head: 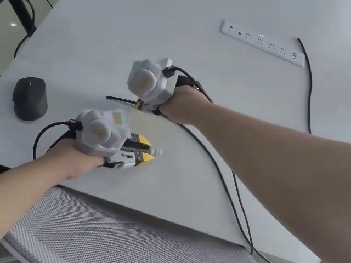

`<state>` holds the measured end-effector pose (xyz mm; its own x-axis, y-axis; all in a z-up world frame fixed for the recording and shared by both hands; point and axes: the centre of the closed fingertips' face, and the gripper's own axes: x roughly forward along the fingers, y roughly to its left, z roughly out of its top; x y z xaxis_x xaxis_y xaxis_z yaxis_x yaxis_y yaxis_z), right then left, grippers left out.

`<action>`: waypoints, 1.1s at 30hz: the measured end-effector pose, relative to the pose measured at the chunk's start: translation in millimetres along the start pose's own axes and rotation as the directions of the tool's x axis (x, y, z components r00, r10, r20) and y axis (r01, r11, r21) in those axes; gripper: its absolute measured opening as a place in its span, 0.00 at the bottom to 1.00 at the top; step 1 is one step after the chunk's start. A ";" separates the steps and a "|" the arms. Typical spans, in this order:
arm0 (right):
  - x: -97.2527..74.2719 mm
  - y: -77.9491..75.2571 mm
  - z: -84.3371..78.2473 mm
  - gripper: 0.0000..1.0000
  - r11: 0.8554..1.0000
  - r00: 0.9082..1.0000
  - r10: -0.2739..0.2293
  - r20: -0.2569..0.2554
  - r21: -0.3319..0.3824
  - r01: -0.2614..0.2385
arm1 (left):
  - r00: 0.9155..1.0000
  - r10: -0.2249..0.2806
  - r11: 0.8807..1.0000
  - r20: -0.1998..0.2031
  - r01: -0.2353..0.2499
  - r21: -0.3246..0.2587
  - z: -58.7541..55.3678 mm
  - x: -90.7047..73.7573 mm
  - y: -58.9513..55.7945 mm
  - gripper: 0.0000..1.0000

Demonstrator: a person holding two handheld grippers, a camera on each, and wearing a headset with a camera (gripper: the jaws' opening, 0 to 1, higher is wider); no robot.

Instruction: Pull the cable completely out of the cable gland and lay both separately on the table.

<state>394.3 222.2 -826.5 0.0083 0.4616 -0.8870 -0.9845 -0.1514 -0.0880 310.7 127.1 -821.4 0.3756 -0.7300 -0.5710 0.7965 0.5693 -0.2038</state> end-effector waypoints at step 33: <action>-24.1 -15.5 4.4 0.21 0.994 0.994 -0.106 0.023 0.008 0.105 | 0.998 0.050 0.998 -0.030 -0.048 0.051 5.4 -1.8 -2.2 0.35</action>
<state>408.6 217.3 -801.7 0.1081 0.4952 -0.8620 -0.9795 -0.0950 -0.1774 310.8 125.2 -815.6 0.4004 -0.6891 -0.6040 0.8006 0.5837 -0.1352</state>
